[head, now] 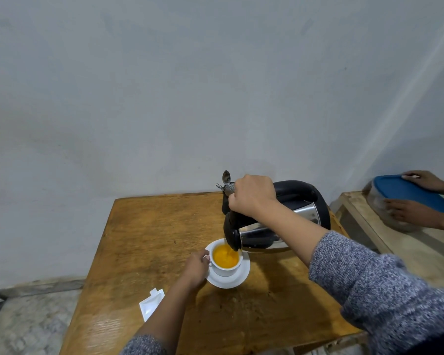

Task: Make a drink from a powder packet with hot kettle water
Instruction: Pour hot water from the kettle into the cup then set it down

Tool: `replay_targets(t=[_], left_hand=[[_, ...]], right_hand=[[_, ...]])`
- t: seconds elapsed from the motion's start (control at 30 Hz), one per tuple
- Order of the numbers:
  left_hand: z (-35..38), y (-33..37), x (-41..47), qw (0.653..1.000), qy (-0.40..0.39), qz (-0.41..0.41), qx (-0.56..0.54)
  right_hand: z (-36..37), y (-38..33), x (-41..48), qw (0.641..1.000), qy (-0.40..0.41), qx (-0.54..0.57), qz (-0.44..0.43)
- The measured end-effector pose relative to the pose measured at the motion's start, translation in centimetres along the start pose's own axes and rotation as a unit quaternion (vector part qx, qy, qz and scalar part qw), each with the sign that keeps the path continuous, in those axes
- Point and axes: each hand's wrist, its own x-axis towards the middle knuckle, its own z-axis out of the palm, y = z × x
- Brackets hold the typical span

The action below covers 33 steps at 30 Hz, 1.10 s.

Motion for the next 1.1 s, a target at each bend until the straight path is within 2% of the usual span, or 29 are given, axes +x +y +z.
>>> replay_targets(t=[0.53,0.73,0.93,1.1], left_hand=[[0.0,0.1,0.1,1.000,-0.003,0.010,-0.004],[-0.1,0.2,0.1,1.000,-0.010,0.009,-0.003],[-0.2,0.4,-0.1,1.000,-0.014,-0.001,-0.010],[-0.1,0.3,-0.1,1.000,-0.005,-0.016,-0.024]], right_hand=[[-0.1,-0.3,0.3,1.000,0.001,0.000,-0.005],[-0.1,0.2,0.2,0.999,0.005,0.031,0.007],[0.2,3.1,-0.6,0.989,-0.008,0.110,0.096],[0.8,7.1,-2.0,0.957,-0.018,0.212,0.199]])
